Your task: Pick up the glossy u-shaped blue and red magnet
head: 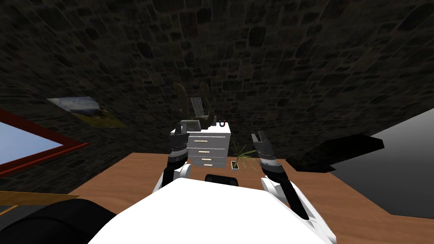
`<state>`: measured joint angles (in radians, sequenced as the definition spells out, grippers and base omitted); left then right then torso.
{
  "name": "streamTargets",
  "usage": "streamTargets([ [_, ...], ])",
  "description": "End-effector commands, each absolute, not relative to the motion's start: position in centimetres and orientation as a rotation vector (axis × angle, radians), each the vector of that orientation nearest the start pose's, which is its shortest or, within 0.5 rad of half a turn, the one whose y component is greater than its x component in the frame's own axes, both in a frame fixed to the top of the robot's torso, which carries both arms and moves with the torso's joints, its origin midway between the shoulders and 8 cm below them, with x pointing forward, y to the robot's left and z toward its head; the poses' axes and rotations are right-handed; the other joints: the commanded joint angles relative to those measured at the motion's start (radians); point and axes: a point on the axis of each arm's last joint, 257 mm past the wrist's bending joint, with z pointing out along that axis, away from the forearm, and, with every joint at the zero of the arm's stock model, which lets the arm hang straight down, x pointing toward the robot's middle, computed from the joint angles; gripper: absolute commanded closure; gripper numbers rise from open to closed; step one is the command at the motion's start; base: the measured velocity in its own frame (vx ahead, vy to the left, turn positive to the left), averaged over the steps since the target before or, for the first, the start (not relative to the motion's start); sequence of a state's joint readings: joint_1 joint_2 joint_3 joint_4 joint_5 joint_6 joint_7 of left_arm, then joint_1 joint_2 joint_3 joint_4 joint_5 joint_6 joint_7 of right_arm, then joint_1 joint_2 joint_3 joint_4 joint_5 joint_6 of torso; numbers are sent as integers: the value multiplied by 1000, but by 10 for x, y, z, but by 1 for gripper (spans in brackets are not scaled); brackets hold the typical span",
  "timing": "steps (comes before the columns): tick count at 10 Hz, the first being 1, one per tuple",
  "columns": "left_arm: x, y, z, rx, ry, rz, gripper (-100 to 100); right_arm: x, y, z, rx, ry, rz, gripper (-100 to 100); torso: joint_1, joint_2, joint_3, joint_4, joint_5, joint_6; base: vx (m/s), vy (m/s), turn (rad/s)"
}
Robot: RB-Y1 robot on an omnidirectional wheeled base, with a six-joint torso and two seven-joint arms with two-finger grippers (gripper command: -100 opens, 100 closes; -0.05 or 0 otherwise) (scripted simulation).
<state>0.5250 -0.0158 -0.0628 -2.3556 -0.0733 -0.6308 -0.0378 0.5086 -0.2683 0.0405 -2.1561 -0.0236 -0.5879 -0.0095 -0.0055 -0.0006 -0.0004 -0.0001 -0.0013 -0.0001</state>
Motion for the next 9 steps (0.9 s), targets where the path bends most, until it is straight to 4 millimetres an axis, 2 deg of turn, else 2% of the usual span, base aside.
streamTargets([
  [1,305,247,71,-470,520,-1313,0,354,-245,-29,502,901,1355,-100,0,0,0,0,0,0,4,-72,64],
  [2,305,247,71,-470,520,-1313,0,355,-234,-41,481,951,1368,-100,0,0,0,0,0,0,13,-78,104],
  [3,305,247,71,-470,520,-1313,0,354,-232,-42,462,973,1366,-100,0,-1,0,0,0,0,5,-70,69],
  [4,305,247,71,-470,520,-1313,0,354,-221,-55,442,1025,1379,-100,1,0,0,0,0,0,-10,-77,129],
  [5,305,247,71,-470,520,-1313,0,353,-220,-57,420,1050,1375,-100,0,0,0,0,0,0,-6,-69,71],
  [6,305,247,71,-470,520,-1313,0,352,-210,-71,402,1101,1388,-100,1,0,0,0,0,0,3,-71,118],
  [7,305,247,71,-470,520,-1313,0,351,-209,-73,380,1126,1383,-100,1,0,0,0,0,0,7,-66,87],
  [8,305,247,71,-470,520,-1313,0,349,-199,-89,364,1176,1396,-100,1,0,0,0,0,0,10,-72,168],
  [9,305,247,71,-470,520,-1313,0,348,-199,-91,343,1200,1391,-100,1,-1,0,0,0,0,-2,-58,76],
])
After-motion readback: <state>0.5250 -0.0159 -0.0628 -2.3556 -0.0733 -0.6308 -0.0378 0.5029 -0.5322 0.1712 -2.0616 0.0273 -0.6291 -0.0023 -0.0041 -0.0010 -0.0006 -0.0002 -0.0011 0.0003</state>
